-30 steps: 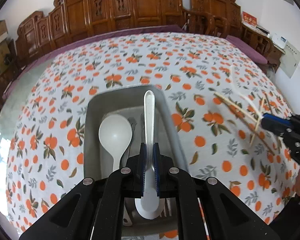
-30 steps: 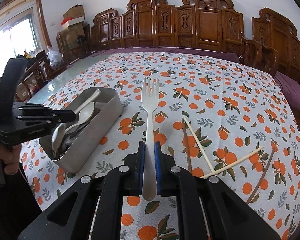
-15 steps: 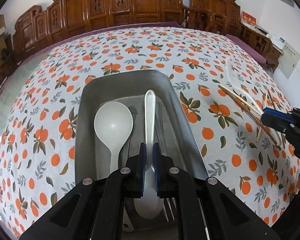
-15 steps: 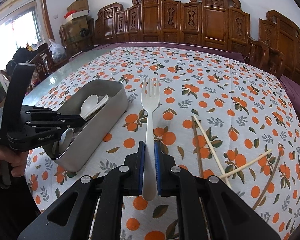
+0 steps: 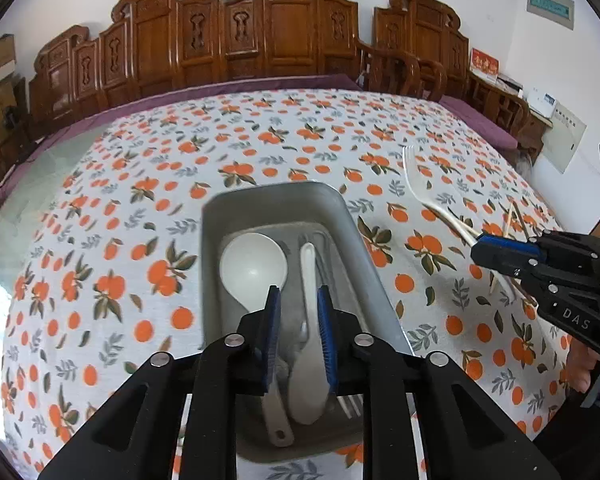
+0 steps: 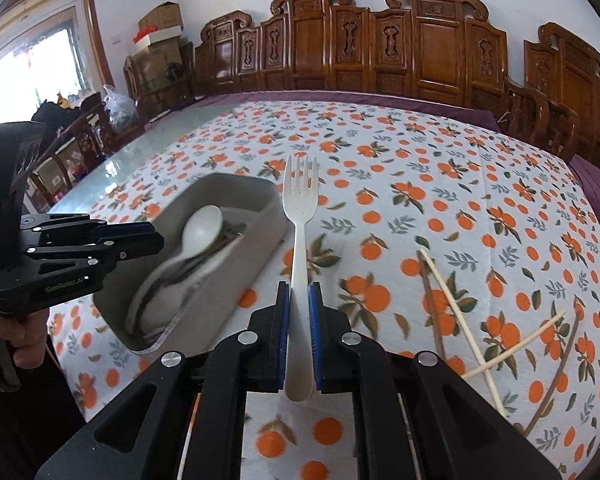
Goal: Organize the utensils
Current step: 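Lower the white plastic fork into the grey tray and open the right gripper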
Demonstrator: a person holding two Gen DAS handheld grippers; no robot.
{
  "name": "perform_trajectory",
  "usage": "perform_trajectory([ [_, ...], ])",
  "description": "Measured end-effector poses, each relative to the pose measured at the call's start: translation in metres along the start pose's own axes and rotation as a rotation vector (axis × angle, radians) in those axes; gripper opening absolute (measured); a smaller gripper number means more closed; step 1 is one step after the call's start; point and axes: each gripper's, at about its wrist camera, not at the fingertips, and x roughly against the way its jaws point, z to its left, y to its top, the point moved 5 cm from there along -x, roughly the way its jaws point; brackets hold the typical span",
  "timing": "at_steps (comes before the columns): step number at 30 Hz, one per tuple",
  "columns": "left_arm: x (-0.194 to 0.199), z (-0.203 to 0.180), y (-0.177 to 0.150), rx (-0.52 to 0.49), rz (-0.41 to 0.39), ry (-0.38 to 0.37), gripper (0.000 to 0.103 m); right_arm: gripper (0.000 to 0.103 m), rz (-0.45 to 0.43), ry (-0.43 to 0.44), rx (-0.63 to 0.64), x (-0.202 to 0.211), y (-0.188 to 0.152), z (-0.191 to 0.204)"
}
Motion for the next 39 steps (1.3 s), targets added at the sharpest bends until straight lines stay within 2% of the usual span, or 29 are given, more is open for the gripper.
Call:
perform_trajectory([
  [1,0.002,0.002,0.000,-0.001,-0.006,0.003,0.025,0.011,-0.002,0.005,-0.002,0.000,0.001,0.003],
  [7,0.016,0.023,0.003,0.002,-0.038,0.040,0.032,0.011,-0.008,0.033,-0.003,-0.003,0.007,0.028],
  [14,0.022,0.048,0.007,0.041,-0.052,0.055,0.032,0.011,0.001,0.060,-0.008,-0.011,0.007,0.058],
  [22,0.025,0.063,0.009,0.060,-0.060,0.069,0.032,0.011,0.019,0.063,-0.062,-0.027,0.012,0.072],
  [35,0.026,0.068,0.008,0.069,-0.060,0.070,0.032,0.012,0.033,0.039,-0.135,-0.063,0.025,0.091],
  [39,0.026,0.069,0.008,0.071,-0.060,0.070,0.032,0.012,0.047,0.065,-0.142,-0.071,0.023,0.094],
])
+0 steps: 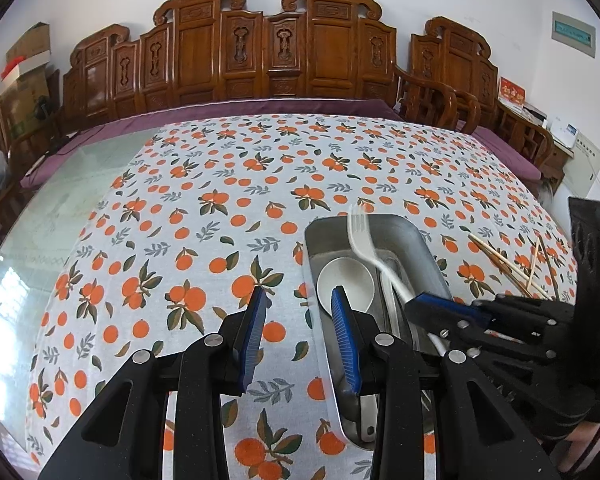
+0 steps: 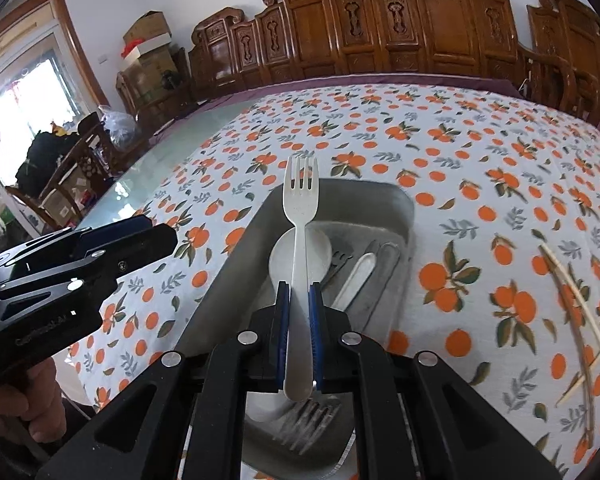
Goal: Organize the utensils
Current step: 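Lower the white plastic fork into the grey tray and open the right gripper, then grasp a wooden chopstick with the left gripper while the right grasps another chopstick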
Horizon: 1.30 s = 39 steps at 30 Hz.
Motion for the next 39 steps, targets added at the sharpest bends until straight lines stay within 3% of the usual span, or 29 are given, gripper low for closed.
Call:
perform_trajectory([
  [10,0.002,-0.005,0.000,-0.007,-0.003,-0.012,0.032,0.013,-0.009,0.042,0.001,0.010,-0.005,-0.007],
  [19,0.004,-0.028,0.000,-0.027,-0.008,-0.053,0.034,0.013,-0.065,-0.015,0.083,0.052,-0.008,-0.018],
  [26,0.006,-0.056,-0.001,-0.056,-0.011,-0.098,0.037,0.013,-0.115,-0.092,0.091,0.095,-0.006,-0.055],
  [30,0.006,-0.074,-0.002,-0.073,-0.015,-0.128,0.049,0.013,-0.135,-0.145,0.055,0.119,-0.007,-0.088],
  [39,0.006,-0.114,-0.007,-0.105,-0.011,-0.187,0.074,0.030,-0.130,-0.326,-0.051,0.160,-0.032,-0.179],
])
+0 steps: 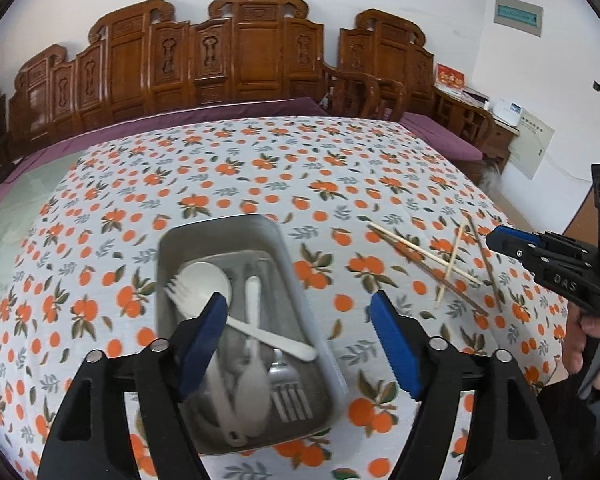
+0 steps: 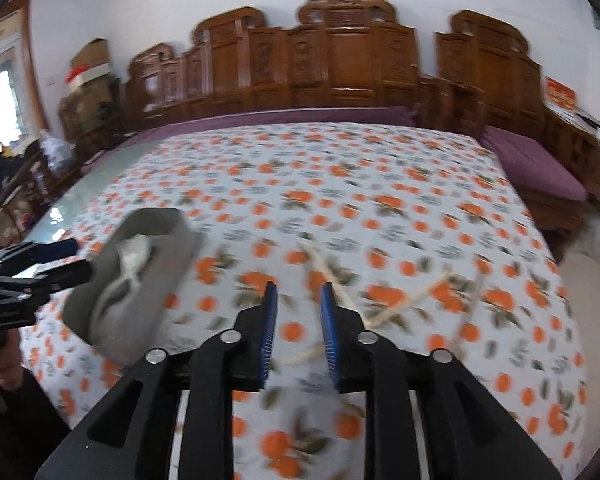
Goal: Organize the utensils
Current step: 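Grasp a wooden chopstick with the left gripper while the right grasps another chopstick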
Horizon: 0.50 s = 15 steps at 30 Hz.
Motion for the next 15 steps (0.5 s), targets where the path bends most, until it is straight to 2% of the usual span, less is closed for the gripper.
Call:
perform_trajectory([
  [2,-0.002,-0.009,-0.001,-0.005,0.002,-0.016,0.076,0.032,0.007,-0.038,-0.024,-0.001,-0.004,-0.021],
  [9,-0.011,-0.039,-0.009,-0.035,0.028,-0.051,0.077,0.032,0.066,-0.111,-0.078,-0.019,-0.028,-0.072],
  [15,-0.020,-0.061,-0.012,-0.056,0.047,-0.063,0.077,0.032,0.152,-0.143,-0.134,-0.045,-0.050,-0.097],
])
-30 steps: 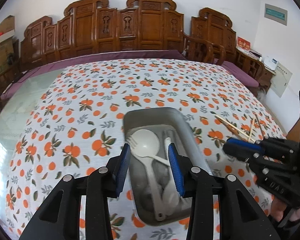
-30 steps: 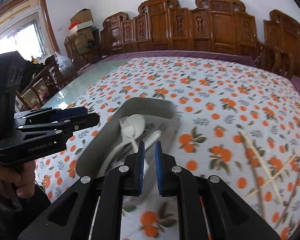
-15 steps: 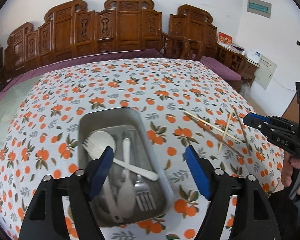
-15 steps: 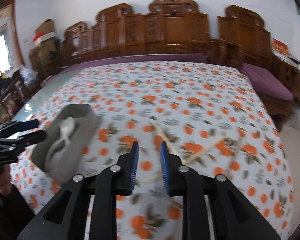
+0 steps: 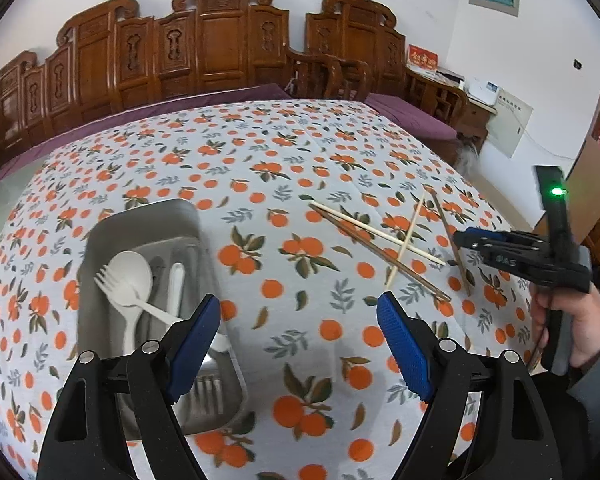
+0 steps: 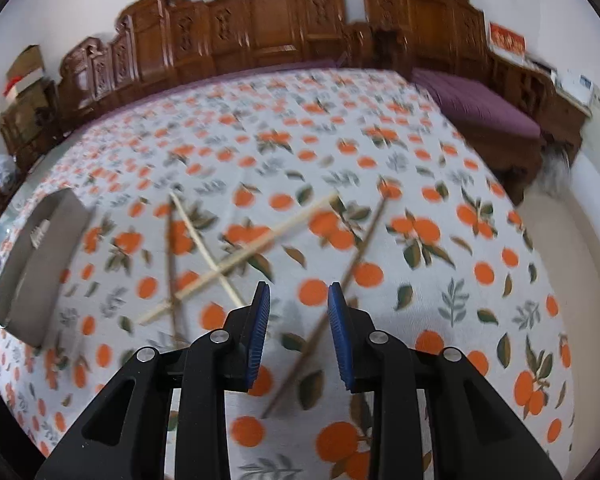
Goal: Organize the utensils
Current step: 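Grasp a wooden chopstick with the left gripper while the right grasps another chopstick, then carry the held chopsticks over the grey tray with both grippers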
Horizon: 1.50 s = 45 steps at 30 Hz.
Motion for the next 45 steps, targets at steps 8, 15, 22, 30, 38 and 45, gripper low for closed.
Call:
perform_trajectory([
  [8,-0.013,-0.030,0.005,-0.041,0.026,0.002,0.077,0.007,0.064,-0.068,-0.019,-0.017,-0.007,-0.013],
  [15,-0.044,-0.060,0.013,-0.043,0.079,-0.036,0.077,0.006,0.048,-0.038,-0.078,-0.011,-0.005,-0.025],
  [22,-0.084,-0.078,0.024,-0.033,0.124,-0.037,0.071,0.006,0.021,-0.014,-0.129,-0.007,-0.001,-0.033],
  [30,-0.133,-0.075,0.027,0.053,0.207,-0.045,0.046,0.006,0.004,0.024,-0.148,-0.003,0.002,-0.030],
  [38,-0.147,-0.071,0.030,0.067,0.257,0.008,0.015,0.006,-0.002,0.049,-0.138,-0.003,0.005,-0.020],
  [45,-0.129,-0.055,0.022,0.047,0.276,0.046,0.004,0.006,-0.011,0.070,-0.141,0.001,0.004,-0.013],
])
